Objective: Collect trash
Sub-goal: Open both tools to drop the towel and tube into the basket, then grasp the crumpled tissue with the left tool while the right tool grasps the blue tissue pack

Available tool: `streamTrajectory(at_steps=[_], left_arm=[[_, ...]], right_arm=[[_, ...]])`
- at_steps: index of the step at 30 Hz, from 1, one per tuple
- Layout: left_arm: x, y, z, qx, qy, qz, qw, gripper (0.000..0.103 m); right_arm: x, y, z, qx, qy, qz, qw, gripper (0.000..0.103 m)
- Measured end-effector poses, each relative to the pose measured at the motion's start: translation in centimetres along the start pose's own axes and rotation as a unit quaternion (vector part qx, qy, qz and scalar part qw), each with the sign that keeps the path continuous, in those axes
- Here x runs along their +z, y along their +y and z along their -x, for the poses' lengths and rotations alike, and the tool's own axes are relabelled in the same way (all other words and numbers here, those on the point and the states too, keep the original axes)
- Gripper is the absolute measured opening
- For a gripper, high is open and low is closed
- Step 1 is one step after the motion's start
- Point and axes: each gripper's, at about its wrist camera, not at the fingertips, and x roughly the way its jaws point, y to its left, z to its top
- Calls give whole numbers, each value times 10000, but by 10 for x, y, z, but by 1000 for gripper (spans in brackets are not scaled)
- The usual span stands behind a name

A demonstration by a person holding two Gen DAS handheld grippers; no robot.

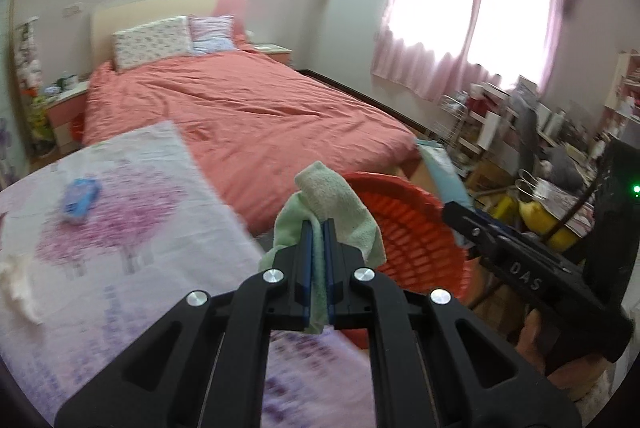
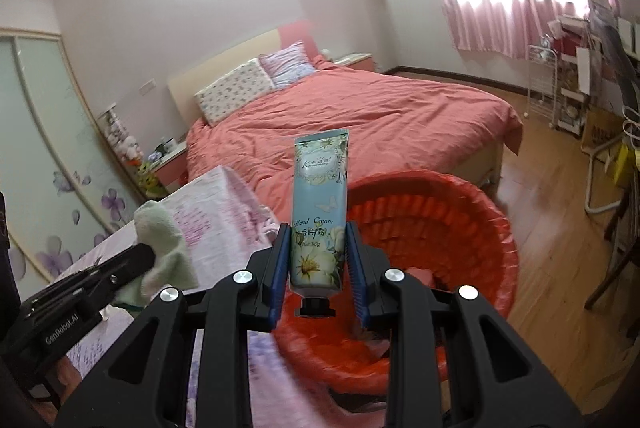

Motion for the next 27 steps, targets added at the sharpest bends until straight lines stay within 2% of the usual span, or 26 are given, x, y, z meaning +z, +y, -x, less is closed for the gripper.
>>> streamTrajectory(at_steps=[8,9,10,12,17,21,24,25,27], left_arm=[[6,-37,-63,-300,351,-183,9988,9],[4,-38,-72,-248,423,-189,9986,13],[3,-37,-80,-228,489,-179,9984,23],[0,-35,-88,-162,564,-140,9982,37],[-11,-9,-96,65,713,60,9974,37],[-19,16,-78,427,612,66,9972,49],[-28,43,-55,901,497,72,9947,60],[-31,59,-43,1160,447,123,9922,66],[-37,85,-23,1535,347,227,9873,70]], right_arm=[[10,-40,-24,12,147,-429,9990,28],[11,-44,-27,43,194,-460,9987,29],[11,-48,-30,43,226,-498,9985,30],[10,-52,-33,17,251,-535,9982,37],[3,-50,-35,-86,333,-507,9981,38],[-2,-34,-34,-263,318,-168,9990,38],[-4,-21,-36,-304,322,103,9990,38],[-5,-14,-36,-306,327,206,9988,38],[-7,0,-38,-291,337,390,9982,39]])
